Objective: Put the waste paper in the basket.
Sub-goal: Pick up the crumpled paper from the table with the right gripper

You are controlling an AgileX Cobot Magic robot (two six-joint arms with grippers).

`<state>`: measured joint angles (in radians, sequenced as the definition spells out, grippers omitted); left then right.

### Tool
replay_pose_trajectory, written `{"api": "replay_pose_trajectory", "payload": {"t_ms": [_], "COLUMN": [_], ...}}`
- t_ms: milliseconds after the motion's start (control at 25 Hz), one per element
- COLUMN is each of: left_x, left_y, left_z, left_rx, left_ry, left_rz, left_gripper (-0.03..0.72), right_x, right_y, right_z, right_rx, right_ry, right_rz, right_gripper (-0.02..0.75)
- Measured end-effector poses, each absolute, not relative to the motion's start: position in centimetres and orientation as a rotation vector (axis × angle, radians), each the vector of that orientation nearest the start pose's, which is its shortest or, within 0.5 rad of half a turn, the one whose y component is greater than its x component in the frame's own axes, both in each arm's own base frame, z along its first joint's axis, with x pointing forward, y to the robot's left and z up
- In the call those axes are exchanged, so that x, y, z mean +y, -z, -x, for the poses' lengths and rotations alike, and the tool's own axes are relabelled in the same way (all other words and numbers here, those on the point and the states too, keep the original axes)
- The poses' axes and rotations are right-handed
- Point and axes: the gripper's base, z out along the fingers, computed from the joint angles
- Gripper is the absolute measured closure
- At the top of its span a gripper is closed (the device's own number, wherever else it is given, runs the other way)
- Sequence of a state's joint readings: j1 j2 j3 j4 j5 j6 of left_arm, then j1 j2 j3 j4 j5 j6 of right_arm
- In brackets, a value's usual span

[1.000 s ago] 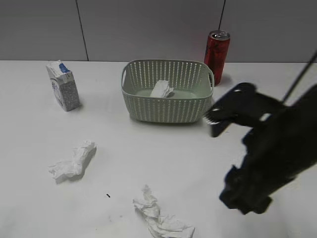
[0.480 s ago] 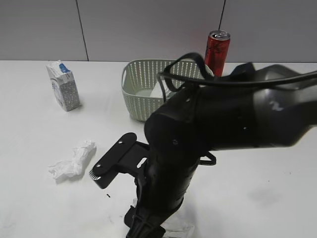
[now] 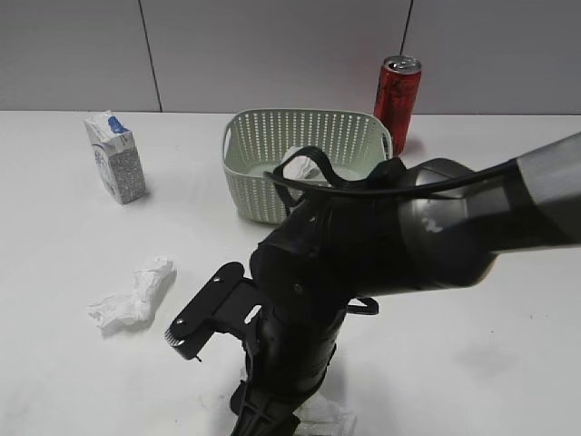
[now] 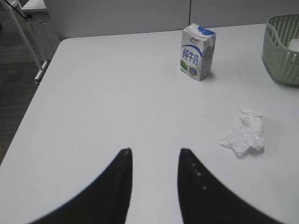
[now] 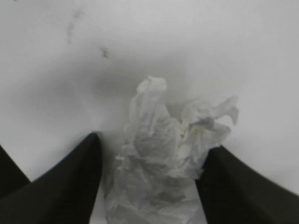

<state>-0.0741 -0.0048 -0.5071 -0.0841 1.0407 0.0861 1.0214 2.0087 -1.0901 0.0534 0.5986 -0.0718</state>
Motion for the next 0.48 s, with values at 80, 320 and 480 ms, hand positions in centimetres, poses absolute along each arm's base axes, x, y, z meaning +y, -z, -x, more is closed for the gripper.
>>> {"api": "replay_pose_trajectory", "payload": {"t_ms": [80, 320, 480], "left_x": [-0.6, -0.6, -0.6], "left_y": [-28.1, -28.1, -28.1], "left_z": [0.6, 0.6, 0.6], "left_rx": [2.004, 2.004, 2.004], "left_ry": [0.092, 0.092, 0.092], "left_rz": [-0.164, -0.164, -0.164], "left_gripper": [0.449, 0.449, 0.449], "right_x": [30.3, 31.0, 32.7], "right_y": [-10.2, -10.4, -13.3], "right_z": [-18.3, -18.7, -19.9], "right_rx": [2.608, 2.609, 2.532], "right_ry": [-0.131, -0.138, -0.203], "right_rz": [1.529, 1.506, 1.458], "right_gripper": [0.317, 0.661, 0.729]}}
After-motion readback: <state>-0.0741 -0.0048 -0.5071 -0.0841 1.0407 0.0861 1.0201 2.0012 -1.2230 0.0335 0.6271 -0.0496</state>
